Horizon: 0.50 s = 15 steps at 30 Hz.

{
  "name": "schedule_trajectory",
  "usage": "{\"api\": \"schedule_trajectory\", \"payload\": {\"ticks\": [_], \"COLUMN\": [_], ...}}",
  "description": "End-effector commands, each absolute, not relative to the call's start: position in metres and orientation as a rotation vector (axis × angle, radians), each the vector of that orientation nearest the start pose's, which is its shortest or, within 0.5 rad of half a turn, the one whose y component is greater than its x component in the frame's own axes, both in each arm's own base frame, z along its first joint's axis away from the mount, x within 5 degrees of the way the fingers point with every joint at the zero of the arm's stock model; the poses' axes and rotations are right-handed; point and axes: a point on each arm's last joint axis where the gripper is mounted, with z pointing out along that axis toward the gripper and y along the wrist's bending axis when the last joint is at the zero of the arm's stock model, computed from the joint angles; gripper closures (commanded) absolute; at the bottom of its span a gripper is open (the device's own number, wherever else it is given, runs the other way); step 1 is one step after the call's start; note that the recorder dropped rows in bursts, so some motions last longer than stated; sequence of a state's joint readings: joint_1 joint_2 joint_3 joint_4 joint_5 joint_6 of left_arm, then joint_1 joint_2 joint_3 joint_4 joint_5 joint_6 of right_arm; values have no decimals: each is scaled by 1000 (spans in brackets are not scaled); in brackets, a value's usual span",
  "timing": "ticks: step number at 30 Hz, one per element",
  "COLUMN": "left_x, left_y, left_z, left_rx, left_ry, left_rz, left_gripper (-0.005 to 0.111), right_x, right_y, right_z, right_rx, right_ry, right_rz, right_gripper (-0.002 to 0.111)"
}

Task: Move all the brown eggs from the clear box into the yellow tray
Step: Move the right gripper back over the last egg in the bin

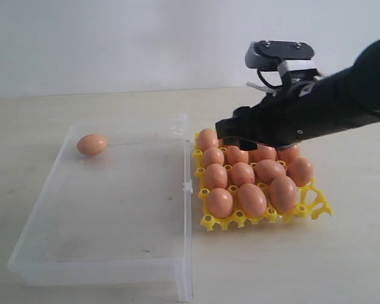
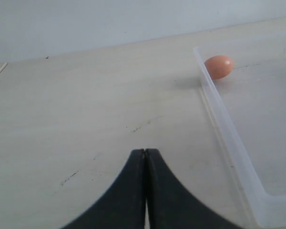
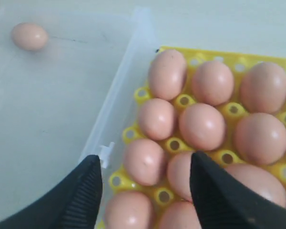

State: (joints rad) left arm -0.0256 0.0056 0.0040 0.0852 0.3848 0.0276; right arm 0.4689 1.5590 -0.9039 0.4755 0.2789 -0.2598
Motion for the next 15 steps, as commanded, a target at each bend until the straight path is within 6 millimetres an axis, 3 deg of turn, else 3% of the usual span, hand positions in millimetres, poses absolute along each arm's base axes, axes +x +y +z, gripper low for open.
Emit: {"api": "schedule_trajectory", "payload": {"ticks": [1,8,10,12,15], "left_x": [53,53,53,53,53], "left_y": [1,1,1,1,1], "left_z": [179,179,179,179,179], "left_rx": [100,100,100,100,100], "left_ry": [1859,1859,1859,1859,1859], "left_rz": [75,75,75,75,75], "left_gripper": [107,107,107,107,107], "right_x": [291,317,329,343,363], "right_y": [184,248,280,311,342], "right_z": [229,225,221,211,201], "right_rx": [-521,-732,-823,-836,-774], "right_ry": [2460,2471,2488,2522,2528], "right_rz": [512,557,589,621,673], "right_gripper": [59,62,62,62,62]}}
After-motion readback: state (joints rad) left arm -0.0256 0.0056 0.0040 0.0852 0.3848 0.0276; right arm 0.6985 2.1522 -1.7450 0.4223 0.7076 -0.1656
